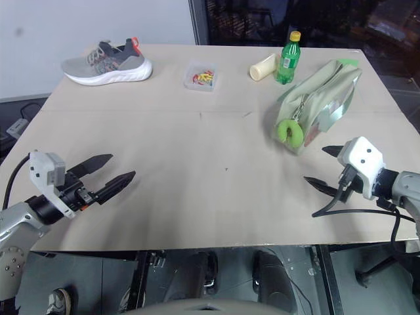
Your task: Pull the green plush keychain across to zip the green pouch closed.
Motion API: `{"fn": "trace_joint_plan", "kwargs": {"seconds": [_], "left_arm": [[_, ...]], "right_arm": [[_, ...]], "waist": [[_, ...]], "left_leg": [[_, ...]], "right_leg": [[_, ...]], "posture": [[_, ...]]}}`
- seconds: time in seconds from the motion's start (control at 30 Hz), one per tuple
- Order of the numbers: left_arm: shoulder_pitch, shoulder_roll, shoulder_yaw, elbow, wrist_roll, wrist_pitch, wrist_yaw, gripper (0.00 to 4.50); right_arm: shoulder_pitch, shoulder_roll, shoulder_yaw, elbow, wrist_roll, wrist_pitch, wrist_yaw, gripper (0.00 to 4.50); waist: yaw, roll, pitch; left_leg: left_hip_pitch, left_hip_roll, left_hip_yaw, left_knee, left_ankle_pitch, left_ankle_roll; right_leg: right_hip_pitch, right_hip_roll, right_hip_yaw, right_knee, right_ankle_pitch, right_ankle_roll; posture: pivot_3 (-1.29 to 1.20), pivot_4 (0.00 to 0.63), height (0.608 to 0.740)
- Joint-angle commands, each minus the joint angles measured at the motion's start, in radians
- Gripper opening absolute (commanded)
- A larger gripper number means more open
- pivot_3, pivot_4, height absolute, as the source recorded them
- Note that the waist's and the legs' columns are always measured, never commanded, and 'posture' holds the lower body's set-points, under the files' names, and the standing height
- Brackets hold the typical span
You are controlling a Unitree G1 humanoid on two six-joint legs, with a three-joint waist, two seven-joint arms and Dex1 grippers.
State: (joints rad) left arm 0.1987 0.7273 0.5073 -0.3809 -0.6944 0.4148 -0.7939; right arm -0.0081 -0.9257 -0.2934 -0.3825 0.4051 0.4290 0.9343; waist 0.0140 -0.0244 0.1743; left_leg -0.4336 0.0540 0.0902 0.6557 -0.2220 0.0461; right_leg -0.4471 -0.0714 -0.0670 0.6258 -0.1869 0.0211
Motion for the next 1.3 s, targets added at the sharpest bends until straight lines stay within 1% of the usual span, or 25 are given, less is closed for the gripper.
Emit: {"fn": "trace_joint_plan", "kwargs": {"seconds": [0.03,0.2,0.33,0.4,0.47,0.57,0.67,0.73,0.87,0.97,1.07,1.1,1.2,1.3], "left_arm": [[-0.019,0.014,0.024,-0.031,-0.019,0.002,-0.006,4.47],[-0.055,-0.003,0.016,-0.032,-0.059,0.0,-0.029,4.47],[-0.08,-0.043,-0.024,-0.077,-0.043,-0.062,-0.035,4.47],[-0.098,-0.08,-0.064,-0.122,-0.06,-0.123,-0.087,4.47],[-0.119,-0.105,-0.094,-0.167,-0.12,-0.141,-0.144,4.47],[-0.156,-0.103,-0.115,-0.181,-0.207,-0.109,-0.192,4.47],[-0.191,-0.088,-0.15,-0.17,-0.26,-0.076,-0.245,4.47],[-0.21,-0.096,-0.182,-0.162,-0.264,-0.07,-0.259,4.47],[-0.221,-0.112,-0.219,-0.161,-0.254,-0.078,-0.268,4.47],[-0.208,-0.117,-0.215,-0.161,-0.251,-0.087,-0.266,4.47],[-0.195,-0.119,-0.207,-0.16,-0.248,-0.096,-0.264,4.47],[-0.192,-0.119,-0.205,-0.16,-0.248,-0.1,-0.263,4.47],[-0.186,-0.127,-0.207,-0.165,-0.242,-0.111,-0.255,4.47],[-0.173,-0.134,-0.208,-0.176,-0.235,-0.12,-0.243,4.47]], "right_arm": [[-0.013,-0.014,-0.035,-0.01,0.004,-0.022,0.006,4.5],[-0.027,-0.013,-0.03,0.007,-0.009,-0.045,0.005,4.5],[-0.058,-0.028,-0.025,0.055,-0.042,-0.085,0.003,4.5],[-0.09,-0.061,-0.005,0.105,-0.087,-0.121,0.016,4.5],[-0.145,-0.099,0.018,0.178,-0.156,-0.21,0.019,4.5],[-0.267,-0.146,0.068,0.296,-0.218,-0.328,0.052,4.5],[-0.517,-0.185,0.201,0.51,-0.323,-0.524,0.147,4.5],[-0.677,-0.171,0.293,0.673,-0.402,-0.659,0.186,4.5],[-0.911,-0.118,0.421,0.93,-0.515,-0.882,0.236,4.5],[-1.052,-0.086,0.505,1.107,-0.63,-1.052,0.206,4.5],[-1.162,-0.059,0.574,1.258,-0.744,-1.191,0.124,4.5],[-1.194,-0.05,0.595,1.301,-0.781,-1.225,0.091,4.5],[-1.277,-0.024,0.64,1.395,-0.866,-1.277,0.004,4.5],[-1.328,-0.018,0.675,1.463,-0.931,-1.305,-0.065,4.5]], "waist": [[0.0,0.0,0.0],[0.0,0.0,0.0],[0.0,0.0,0.0],[0.0,0.0,0.0],[0.0,0.0,0.0],[0.0,0.001,-0.001],[-0.01,0.003,0.0],[-0.023,0.005,0.0],[-0.027,0.004,0.0],[-0.029,0.006,0.002],[-0.029,0.006,0.002],[-0.029,0.006,0.002],[-0.029,0.006,0.002],[-0.028,0.006,0.002]], "left_leg": [[0.0,0.0,0.0,0.0,0.0,0.001],[0.0,0.0,0.0,0.0,0.002,0.003],[0.0,0.0,0.001,0.0,0.002,0.003],[0.001,0.0,0.002,0.001,0.002,0.003],[0.001,0.0,0.002,0.002,0.002,0.003],[0.001,0.0,0.002,0.004,0.002,0.003],[0.002,-0.001,0.005,0.004,0.002,0.003],[0.003,-0.001,0.006,0.006,0.002,0.003],[0.002,-0.001,0.007,0.008,0.002,0.003],[0.001,0.0,0.009,0.009,0.002,0.003],[0.002,0.0,0.009,0.009,0.002,0.003],[0.002,0.0,0.01,0.009,0.003,0.001],[0.002,0.0,0.011,0.01,0.004,0.0],[0.002,0.0,0.01,0.01,0.004,-0.001]], "right_leg": [[0.0,0.0,0.0,0.0,0.0,0.0],[0.0,0.0,0.0,0.0,0.0,0.0],[0.0,0.001,0.001,0.0,0.0,0.0],[0.001,0.0,0.001,0.001,0.0,0.0],[0.001,0.0,0.002,0.001,0.0,0.0],[0.001,0.001,0.002,0.002,0.0,0.0],[0.001,0.003,0.003,0.003,0.001,0.0],[0.001,0.004,0.005,0.005,0.001,0.0],[0.001,0.005,0.006,0.006,0.001,0.0],[0.0,0.006,0.008,0.006,0.001,0.0],[0.0,0.006,0.009,0.006,0.001,0.0],[0.0,0.006,0.009,0.006,0.001,-0.001],[0.0,0.006,0.009,0.007,0.001,-0.001],[0.0,0.006,0.009,0.008,0.001,-0.002]], "posture": [[0.0,0.15,0.74],[0.0,0.15,0.74],[0.0,0.15,0.74],[0.0,0.15,0.74],[0.0,0.15,0.74],[0.0,0.15,0.74],[0.0,0.15,0.74],[0.0,0.15,0.74],[0.0,0.15,0.74],[0.0,0.15,0.74],[0.0,0.15,0.74],[0.0,0.15,0.74],[0.0,0.15,0.74],[0.0,0.15,0.74]]}}
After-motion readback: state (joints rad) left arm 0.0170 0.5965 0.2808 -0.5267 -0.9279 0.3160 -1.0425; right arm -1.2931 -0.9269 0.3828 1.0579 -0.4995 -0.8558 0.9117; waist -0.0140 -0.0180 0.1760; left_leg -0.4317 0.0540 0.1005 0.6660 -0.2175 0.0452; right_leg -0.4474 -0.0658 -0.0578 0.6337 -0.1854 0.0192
